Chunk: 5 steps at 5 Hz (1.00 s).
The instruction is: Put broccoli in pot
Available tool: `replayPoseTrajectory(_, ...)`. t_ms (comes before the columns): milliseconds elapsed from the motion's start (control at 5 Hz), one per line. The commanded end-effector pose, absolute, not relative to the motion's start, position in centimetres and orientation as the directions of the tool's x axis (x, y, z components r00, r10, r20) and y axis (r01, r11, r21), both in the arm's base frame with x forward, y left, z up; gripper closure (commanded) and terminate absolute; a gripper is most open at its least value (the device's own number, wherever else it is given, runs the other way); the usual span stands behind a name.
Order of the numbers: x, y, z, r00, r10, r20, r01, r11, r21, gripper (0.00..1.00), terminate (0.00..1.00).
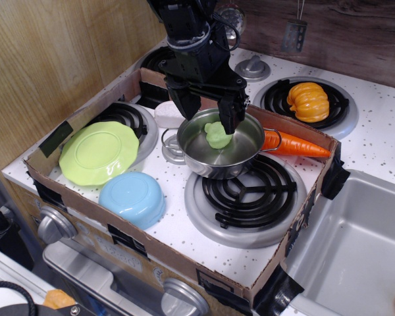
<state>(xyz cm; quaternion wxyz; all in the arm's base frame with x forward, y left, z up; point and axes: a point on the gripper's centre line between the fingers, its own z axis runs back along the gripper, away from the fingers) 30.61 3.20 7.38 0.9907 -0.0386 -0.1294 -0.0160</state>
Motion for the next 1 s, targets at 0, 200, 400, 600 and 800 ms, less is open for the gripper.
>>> replayPoseTrajectory(0, 31.29, 3.12, 8.90, 0.954, -0.032, 0.299, 0.053, 0.997, -0.063, 0.00, 0.00)
replayPoseTrajectory(200, 31.29, 3.12, 8.90, 0.954, -0.032, 0.299, 0.053, 0.997, -0.063, 0.00, 0.00)
replayPoseTrajectory(400, 31.29, 3.12, 8.90, 0.954, -0.032, 0.299, 0.053, 0.997, -0.063, 0.00, 0.00)
replayPoseTrajectory(600, 31.29, 3.12, 8.90, 0.954, -0.032, 0.299, 0.053, 0.997, -0.063, 0.00, 0.00)
replayPoseTrajectory(800, 31.29, 3.12, 8.90, 0.954, -0.032, 0.299, 0.053, 0.997, -0.063, 0.00, 1.00)
